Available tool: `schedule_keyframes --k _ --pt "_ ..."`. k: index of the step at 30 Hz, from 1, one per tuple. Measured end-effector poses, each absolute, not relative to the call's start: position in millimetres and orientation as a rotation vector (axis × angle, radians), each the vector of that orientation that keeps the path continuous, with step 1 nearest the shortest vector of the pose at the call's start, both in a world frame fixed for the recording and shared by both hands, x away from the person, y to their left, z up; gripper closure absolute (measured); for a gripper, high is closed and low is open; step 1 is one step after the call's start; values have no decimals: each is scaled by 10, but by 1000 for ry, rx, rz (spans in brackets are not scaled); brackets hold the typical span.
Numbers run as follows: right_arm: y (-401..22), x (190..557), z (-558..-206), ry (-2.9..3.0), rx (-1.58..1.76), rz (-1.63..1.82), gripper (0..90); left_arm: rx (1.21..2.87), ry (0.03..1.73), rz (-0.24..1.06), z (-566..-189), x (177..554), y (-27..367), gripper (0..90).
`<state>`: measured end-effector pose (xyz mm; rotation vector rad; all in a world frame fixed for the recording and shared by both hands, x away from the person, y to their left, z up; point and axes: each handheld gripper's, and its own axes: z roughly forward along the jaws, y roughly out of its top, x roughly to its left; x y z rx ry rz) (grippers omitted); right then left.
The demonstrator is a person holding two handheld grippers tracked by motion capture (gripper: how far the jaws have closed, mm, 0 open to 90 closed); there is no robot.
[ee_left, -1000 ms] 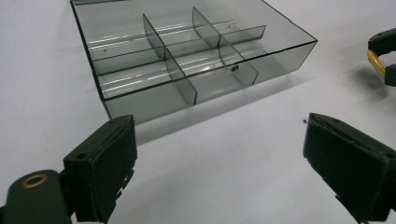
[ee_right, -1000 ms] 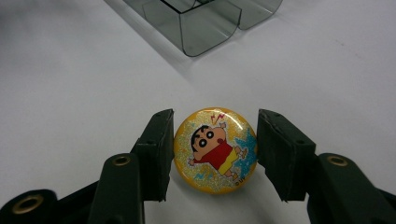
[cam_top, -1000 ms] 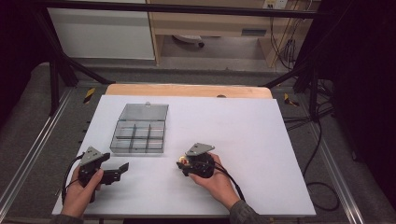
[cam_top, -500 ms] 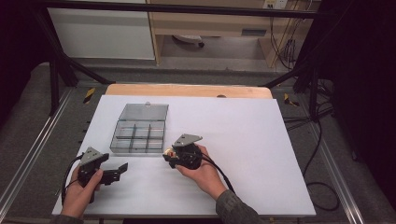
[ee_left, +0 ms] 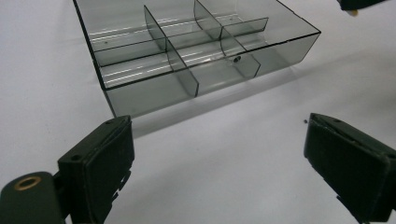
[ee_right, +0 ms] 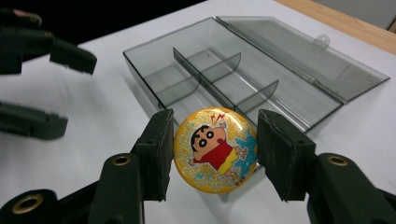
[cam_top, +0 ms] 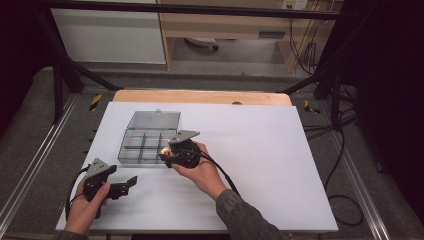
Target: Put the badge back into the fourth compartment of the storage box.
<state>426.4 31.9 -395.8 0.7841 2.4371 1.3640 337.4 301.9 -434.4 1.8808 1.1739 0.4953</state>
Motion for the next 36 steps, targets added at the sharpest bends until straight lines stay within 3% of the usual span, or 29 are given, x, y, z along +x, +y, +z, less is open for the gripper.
schedule_keyframes --k 17,36 --pt "689 4458 -3755 2429 756 1405 477 1891 1173 492 -4356 3372 3013 87" --pt "927 4653 -3757 2422 776 1398 477 1895 1164 491 -4355 3375 3003 86"
